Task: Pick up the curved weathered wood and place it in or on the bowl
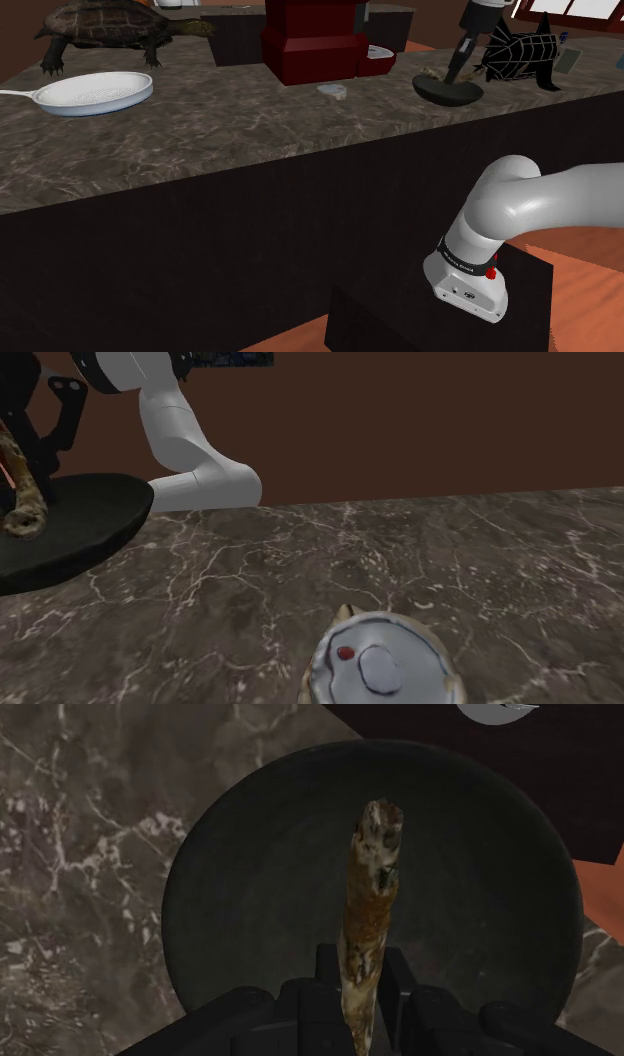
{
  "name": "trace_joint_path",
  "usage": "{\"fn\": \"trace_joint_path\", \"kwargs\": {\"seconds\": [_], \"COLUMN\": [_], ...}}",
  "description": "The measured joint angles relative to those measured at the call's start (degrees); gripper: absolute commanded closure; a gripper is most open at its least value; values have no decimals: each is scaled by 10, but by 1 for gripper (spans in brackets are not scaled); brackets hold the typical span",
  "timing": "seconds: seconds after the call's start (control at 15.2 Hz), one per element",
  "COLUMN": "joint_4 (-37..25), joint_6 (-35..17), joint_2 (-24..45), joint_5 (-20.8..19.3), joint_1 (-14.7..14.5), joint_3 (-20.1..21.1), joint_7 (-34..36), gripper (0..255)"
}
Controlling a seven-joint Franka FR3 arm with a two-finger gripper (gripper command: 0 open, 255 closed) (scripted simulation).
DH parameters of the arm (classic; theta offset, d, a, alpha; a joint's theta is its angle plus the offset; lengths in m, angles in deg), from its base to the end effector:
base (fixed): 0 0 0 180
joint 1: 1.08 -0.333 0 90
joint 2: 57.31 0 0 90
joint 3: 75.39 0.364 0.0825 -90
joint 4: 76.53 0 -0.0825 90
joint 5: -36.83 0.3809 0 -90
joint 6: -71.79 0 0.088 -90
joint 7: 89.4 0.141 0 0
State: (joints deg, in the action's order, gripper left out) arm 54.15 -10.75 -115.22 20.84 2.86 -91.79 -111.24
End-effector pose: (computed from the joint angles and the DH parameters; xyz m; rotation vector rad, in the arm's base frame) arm 0.1586 -0.1593 0.6463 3.0596 0.1263 0.1934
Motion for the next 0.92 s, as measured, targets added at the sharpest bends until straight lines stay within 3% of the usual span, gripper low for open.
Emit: {"fn": "trace_joint_path", "kwargs": {"seconds": [0.07, 0.46, 0.73, 0.92], "joint_4": [0, 0, -73, -91], "joint_6": [0, 0, 48, 59], "joint_2": [0, 0, 25, 32], "joint_5": [0, 0, 8, 12], "joint_1": [0, 0, -4, -5], "joint_3": [0, 0, 9, 13], "joint_7": [0, 0, -7, -6], "gripper": [0, 0, 0, 0]}}
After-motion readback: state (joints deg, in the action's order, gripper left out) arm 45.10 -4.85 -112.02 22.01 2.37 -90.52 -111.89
